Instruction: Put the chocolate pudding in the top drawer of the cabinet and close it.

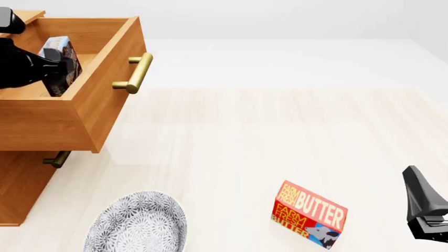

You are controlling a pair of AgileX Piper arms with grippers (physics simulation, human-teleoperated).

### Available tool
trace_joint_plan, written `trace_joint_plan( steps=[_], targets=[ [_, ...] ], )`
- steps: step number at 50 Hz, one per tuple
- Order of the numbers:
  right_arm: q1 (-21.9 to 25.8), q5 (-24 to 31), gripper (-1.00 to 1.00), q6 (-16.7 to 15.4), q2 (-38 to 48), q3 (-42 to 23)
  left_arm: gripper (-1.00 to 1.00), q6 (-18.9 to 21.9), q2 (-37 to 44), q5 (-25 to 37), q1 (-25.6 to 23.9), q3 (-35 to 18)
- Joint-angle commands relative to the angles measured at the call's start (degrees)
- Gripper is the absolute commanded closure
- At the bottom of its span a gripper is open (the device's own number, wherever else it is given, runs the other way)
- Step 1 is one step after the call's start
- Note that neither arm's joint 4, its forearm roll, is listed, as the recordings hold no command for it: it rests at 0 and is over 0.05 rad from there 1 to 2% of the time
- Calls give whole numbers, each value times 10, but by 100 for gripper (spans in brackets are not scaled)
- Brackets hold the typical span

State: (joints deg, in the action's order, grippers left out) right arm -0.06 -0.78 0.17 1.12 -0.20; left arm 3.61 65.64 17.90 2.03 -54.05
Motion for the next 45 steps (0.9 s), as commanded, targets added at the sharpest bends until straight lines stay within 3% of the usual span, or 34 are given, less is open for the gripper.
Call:
trace_joint_plan(
  steps=[1,13,45],
  targets=[
    [0,0,-100,0,0,0,-100,5,-5,10,3,-6],
    [0,0,-100,0,0,0,-100,2,-37,39,2,-23],
    [0,0,-100,0,0,0,-100,11,-126,134,-58,-80]
  ],
)
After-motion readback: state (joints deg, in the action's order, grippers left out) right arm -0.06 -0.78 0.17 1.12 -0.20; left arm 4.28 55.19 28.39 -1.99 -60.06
